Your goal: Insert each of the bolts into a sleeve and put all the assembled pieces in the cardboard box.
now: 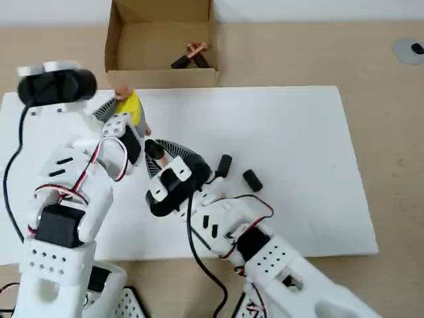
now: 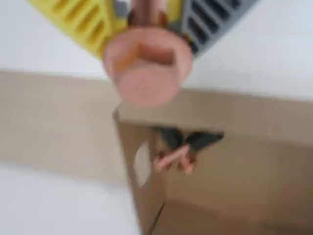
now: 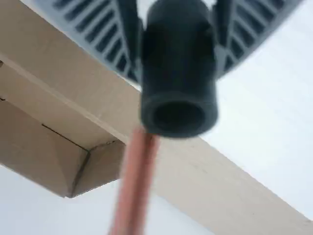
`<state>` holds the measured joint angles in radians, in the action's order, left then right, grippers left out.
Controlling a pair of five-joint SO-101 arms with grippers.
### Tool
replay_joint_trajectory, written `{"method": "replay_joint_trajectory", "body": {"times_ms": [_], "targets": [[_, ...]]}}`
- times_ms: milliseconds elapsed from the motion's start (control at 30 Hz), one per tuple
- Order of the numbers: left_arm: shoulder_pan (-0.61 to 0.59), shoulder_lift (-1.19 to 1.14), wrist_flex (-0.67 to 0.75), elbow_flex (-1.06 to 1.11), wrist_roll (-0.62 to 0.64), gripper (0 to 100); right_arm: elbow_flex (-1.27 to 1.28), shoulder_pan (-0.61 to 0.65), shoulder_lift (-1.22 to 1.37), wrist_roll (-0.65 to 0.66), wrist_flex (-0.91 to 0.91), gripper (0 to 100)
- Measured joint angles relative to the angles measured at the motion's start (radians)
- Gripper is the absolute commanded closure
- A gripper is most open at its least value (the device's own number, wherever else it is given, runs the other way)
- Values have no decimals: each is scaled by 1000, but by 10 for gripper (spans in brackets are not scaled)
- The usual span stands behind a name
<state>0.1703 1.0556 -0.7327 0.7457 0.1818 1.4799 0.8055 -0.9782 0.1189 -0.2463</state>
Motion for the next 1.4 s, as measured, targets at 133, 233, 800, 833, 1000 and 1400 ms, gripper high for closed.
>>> {"method": "replay_joint_trajectory", "body": {"times_ms": [133, 233, 800, 833, 1000, 1400], "targets": [[0, 0, 0, 55, 12, 994, 0, 0, 0, 0, 0, 988], [0, 0, 0, 71, 29, 994, 0, 0, 0, 0, 0, 988], [2, 3, -141, -106, 74, 994, 5, 3, 0, -37, 0, 988], [2, 15, -166, -123, 86, 994, 5, 3, -2, -49, 0, 988], [48, 152, -244, -149, 98, 994, 9, 0, -5, -68, 0, 988], [129, 393, -304, -74, 54, 994, 23, -3, -8, -83, -2, 988]]}}
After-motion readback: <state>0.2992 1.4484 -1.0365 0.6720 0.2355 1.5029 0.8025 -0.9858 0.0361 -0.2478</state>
